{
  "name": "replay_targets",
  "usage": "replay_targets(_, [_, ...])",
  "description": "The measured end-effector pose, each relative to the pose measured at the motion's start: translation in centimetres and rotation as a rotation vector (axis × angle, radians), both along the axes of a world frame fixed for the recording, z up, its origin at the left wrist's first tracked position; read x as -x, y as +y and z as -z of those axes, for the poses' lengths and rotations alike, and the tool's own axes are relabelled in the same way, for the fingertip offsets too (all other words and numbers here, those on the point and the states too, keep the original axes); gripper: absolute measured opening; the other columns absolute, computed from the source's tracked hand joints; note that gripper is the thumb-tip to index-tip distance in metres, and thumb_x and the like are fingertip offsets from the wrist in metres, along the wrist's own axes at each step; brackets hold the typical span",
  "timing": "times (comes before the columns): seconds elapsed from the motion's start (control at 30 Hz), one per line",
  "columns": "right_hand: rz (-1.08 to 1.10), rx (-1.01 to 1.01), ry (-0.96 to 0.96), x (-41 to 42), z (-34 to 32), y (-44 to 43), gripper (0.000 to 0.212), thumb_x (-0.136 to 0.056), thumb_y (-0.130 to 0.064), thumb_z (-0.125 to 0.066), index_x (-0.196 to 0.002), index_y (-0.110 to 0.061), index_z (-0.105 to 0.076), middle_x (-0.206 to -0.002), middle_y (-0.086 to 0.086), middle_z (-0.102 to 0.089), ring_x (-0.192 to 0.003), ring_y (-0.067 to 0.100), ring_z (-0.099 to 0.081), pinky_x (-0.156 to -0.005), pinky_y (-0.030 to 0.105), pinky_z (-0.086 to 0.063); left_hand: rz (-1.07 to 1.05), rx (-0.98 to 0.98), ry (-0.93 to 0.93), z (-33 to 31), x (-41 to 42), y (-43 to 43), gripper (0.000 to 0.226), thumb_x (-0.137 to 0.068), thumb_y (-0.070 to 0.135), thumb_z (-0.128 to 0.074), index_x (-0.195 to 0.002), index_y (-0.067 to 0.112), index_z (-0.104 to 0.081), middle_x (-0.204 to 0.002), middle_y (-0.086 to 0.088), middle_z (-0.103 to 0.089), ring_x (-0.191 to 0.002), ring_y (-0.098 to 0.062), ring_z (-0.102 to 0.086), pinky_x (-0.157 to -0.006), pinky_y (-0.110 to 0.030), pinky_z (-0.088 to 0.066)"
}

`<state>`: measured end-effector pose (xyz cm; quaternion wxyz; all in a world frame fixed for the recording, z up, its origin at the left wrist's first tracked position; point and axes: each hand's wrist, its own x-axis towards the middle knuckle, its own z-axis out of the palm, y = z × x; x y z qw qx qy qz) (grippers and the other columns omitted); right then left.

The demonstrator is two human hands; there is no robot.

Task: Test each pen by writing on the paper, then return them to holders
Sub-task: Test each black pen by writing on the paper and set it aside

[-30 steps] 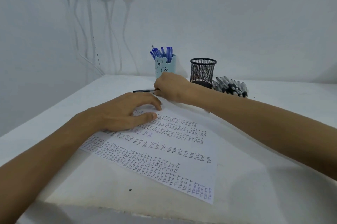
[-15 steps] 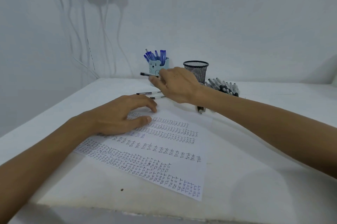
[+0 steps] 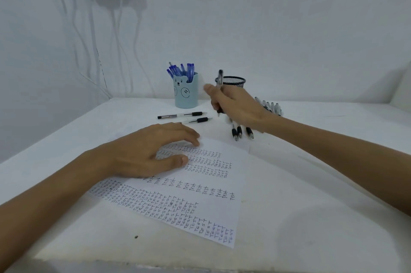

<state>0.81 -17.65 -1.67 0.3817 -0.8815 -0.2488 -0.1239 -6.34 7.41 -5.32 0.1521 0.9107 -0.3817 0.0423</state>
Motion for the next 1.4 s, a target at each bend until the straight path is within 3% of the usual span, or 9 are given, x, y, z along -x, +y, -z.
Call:
replay_targets(0.07, [-0.031,-0.169,0.072,0.0,0.3,-0.8,0.061,-0.108,-0.052,-0.034,-0.086,-0.008,-0.071,-0.073,0.003,-0.070,-0.059,0.014,-0.058,-0.060,0.028,-0.048,0.013,-0.011,0.013,-0.1,0.4,-0.3,0.045,-0.101,0.059,-0.051,-0.145,0.050,-0.049,-0.155,0.036,-0.036,-0.147,0.007,-0.031,-0.122,-0.035,-0.031])
replay_targets(0.17, [0.015,-0.198,0.087,0.8,1.2,-1.6,0.068,-0.106,-0.057,-0.032,-0.095,-0.004,-0.074,-0.069,0.008,-0.067,-0.051,0.015,-0.058,-0.054,0.027,-0.049,0.058,-0.032,0.037,-0.1,0.7,-0.8,0.047,-0.099,0.065,-0.052,-0.145,0.055,-0.046,-0.157,0.035,-0.034,-0.150,0.005,-0.029,-0.124,-0.039,-0.030])
replay_targets(0.43, [-0.059,-0.363,0.250,3.7,3.6,-3.2,0.038,-0.098,-0.035,-0.067,-0.073,-0.008,-0.061,-0.062,0.013,-0.067,-0.042,0.020,-0.057,-0.038,0.020,-0.034,0.073,-0.027,0.059,-0.3,0.8,-1.2,0.047,-0.094,0.065,-0.060,-0.140,0.056,-0.051,-0.154,0.036,-0.038,-0.147,0.006,-0.033,-0.122,-0.037,-0.032])
replay_targets(0.57, [-0.137,-0.449,0.404,4.8,3.7,-3.2,0.036,-0.103,-0.037,-0.057,-0.093,-0.003,-0.065,-0.076,0.018,-0.074,-0.053,0.027,-0.064,-0.041,0.025,-0.039,0.077,-0.024,0.040,-0.4,0.9,-1.3,0.048,-0.094,0.064,-0.061,-0.140,0.054,-0.053,-0.153,0.035,-0.040,-0.145,0.007,-0.035,-0.120,-0.031,-0.031])
replay_targets(0.63, [-0.168,-0.439,0.451,5.0,3.6,-3.2,0.039,-0.103,-0.036,-0.056,-0.103,0.001,-0.069,-0.085,0.021,-0.076,-0.060,0.025,-0.070,-0.045,0.026,-0.045,0.072,-0.026,0.042,-0.4,0.9,-1.3,0.048,-0.093,0.064,-0.061,-0.140,0.054,-0.054,-0.153,0.035,-0.040,-0.145,0.007,-0.035,-0.119,-0.027,-0.030])
replay_targets(0.83, [-0.168,-0.310,0.388,5.0,3.9,-3.1,0.013,-0.093,-0.005,-0.064,-0.086,0.006,-0.065,-0.069,0.016,-0.070,-0.051,0.020,-0.056,-0.042,0.023,-0.039,0.076,-0.019,0.041,-0.3,0.9,-1.4,0.048,-0.094,0.061,-0.063,-0.140,0.053,-0.054,-0.153,0.035,-0.040,-0.145,0.008,-0.035,-0.116,-0.018,-0.027])
replay_targets(0.97, [-0.188,-0.273,0.371,5.4,4.0,-2.9,0.016,-0.094,-0.003,-0.062,-0.078,0.000,-0.062,-0.064,0.017,-0.067,-0.044,0.018,-0.050,-0.045,0.024,-0.041,0.084,-0.021,0.050,-0.3,0.8,-1.4,0.048,-0.095,0.062,-0.062,-0.140,0.053,-0.053,-0.153,0.032,-0.041,-0.146,0.004,-0.037,-0.120,-0.034,-0.035])
replay_targets(1.13, [-0.149,-0.276,0.457,5.0,3.4,-2.7,0.026,-0.091,-0.003,-0.062,-0.066,-0.008,-0.054,-0.061,0.019,-0.061,-0.046,0.019,-0.038,-0.047,0.028,-0.029,0.087,-0.022,0.051,-0.3,0.9,-1.4,0.047,-0.095,0.061,-0.063,-0.140,0.052,-0.053,-0.153,0.032,-0.041,-0.145,0.004,-0.037,-0.120,-0.036,-0.036])
replay_targets(1.4, [-0.162,-0.259,0.338,5.1,4.1,-2.6,0.020,-0.088,0.001,-0.064,-0.076,0.015,-0.056,-0.055,0.017,-0.061,-0.041,0.013,-0.041,-0.042,0.020,-0.035,0.095,-0.028,0.034,-0.4,0.8,-1.5,0.047,-0.095,0.061,-0.061,-0.140,0.051,-0.054,-0.152,0.032,-0.041,-0.145,0.004,-0.037,-0.119,-0.030,-0.034])
